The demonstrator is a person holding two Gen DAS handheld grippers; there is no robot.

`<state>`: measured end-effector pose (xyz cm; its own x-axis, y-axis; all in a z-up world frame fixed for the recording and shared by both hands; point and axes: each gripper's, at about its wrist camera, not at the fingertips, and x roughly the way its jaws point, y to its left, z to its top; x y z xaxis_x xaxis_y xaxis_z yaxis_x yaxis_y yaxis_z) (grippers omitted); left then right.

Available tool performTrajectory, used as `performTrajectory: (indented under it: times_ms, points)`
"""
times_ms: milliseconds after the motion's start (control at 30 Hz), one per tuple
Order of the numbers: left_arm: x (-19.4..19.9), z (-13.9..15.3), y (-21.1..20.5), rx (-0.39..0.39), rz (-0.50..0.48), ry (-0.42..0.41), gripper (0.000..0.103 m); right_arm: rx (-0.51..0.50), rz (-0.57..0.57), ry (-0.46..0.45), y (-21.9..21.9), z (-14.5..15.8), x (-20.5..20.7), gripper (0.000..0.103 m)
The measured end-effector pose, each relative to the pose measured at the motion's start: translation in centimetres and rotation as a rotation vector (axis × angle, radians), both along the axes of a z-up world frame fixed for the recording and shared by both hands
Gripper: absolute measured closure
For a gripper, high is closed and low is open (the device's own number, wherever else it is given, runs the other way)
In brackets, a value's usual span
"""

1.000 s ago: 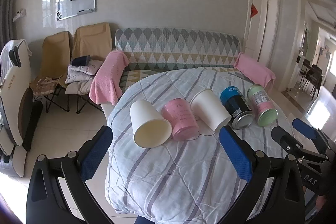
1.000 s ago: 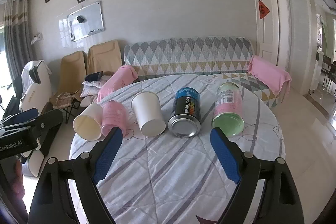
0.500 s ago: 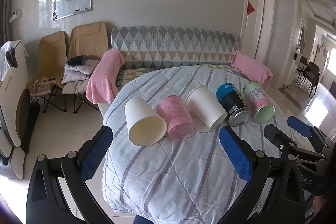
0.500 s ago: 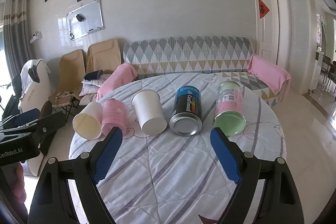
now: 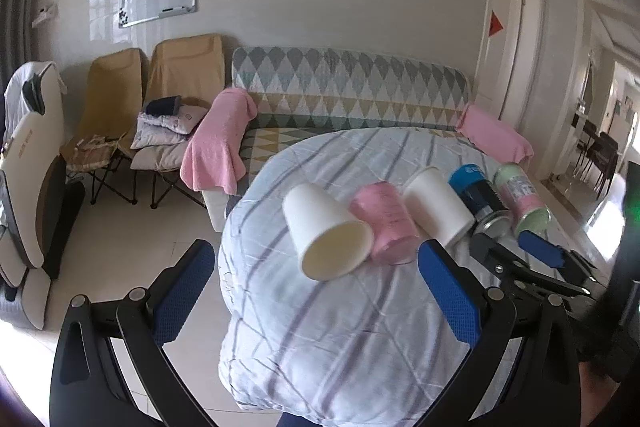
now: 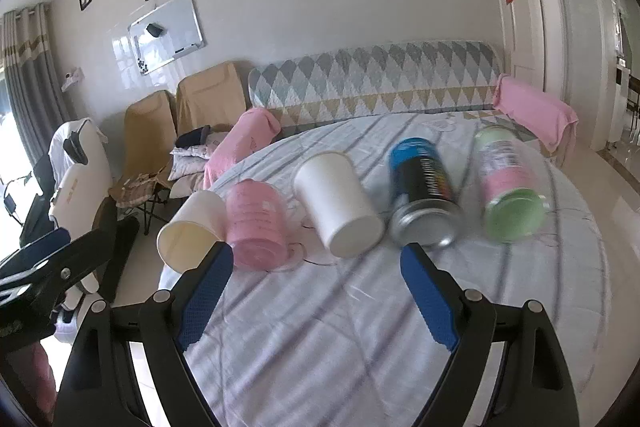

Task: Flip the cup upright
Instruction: 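Close the right gripper around the pink cup's body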

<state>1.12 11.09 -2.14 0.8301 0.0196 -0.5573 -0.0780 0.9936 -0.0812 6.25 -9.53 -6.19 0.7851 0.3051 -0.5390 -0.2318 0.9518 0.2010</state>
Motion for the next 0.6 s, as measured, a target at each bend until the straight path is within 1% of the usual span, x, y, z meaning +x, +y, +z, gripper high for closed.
performTrajectory:
  times_ms: [200, 300, 600]
  points:
    - [1.1, -0.7, 2.5, -0.046, 0.018, 0.006, 0.0, -0.031, 0.003, 0.021, 2.8, -0.8, 2.0, 0.016]
    - [1.8, -1.0, 3.2, -0.053, 0.014, 0.013, 0.0, -0.047, 0.004, 0.039, 3.9, -1.3, 2.9, 0.016]
    - [3.1, -1.6, 4.6, -0.072, -0.01, 0.018, 0.0, -0.059, 0.01, 0.042, 5.2, -2.0, 4.4, 0.016]
